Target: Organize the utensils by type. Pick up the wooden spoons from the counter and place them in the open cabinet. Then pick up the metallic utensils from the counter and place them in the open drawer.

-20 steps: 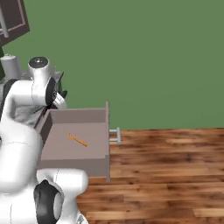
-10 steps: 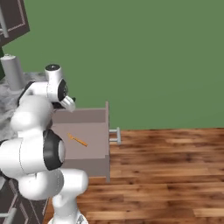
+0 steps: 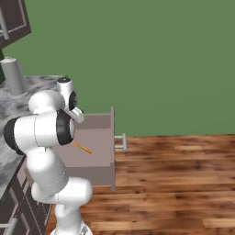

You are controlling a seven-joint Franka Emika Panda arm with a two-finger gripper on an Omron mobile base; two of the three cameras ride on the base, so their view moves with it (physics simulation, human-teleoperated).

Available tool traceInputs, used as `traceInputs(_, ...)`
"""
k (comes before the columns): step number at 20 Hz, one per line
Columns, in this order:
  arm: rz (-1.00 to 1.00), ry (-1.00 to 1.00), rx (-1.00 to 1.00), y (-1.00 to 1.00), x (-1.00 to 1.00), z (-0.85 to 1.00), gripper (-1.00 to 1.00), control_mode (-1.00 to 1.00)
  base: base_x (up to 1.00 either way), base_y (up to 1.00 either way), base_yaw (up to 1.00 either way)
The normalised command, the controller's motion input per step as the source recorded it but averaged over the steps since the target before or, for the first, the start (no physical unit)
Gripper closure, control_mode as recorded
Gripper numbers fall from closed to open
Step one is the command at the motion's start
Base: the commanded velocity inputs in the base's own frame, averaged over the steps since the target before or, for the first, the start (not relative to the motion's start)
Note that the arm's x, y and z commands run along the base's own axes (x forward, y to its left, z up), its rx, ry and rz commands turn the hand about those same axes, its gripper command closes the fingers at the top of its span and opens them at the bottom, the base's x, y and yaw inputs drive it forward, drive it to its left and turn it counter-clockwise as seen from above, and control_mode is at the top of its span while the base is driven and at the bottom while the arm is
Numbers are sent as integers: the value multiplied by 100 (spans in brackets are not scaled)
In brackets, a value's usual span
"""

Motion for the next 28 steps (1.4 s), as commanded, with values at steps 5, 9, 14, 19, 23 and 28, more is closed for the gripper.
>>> traceInputs(5,-1,9,-6,34,28,-80,100,-100,0,0,0)
traceInputs(9,-2,4,-1,18,2,-75,100,-100,0,0,0)
traceInputs(14,-2,0,0,4,0,-72,100,-100,0,0,0)
traceInputs(19,-1,1,0,0,0,-77,100,-100,0,0,0)
traceInputs(23,-2,1,0,0,14,-74,100,-100,0,0,0)
traceInputs(28,-1,2,0,0,63,-58,100,-100,0,0,0)
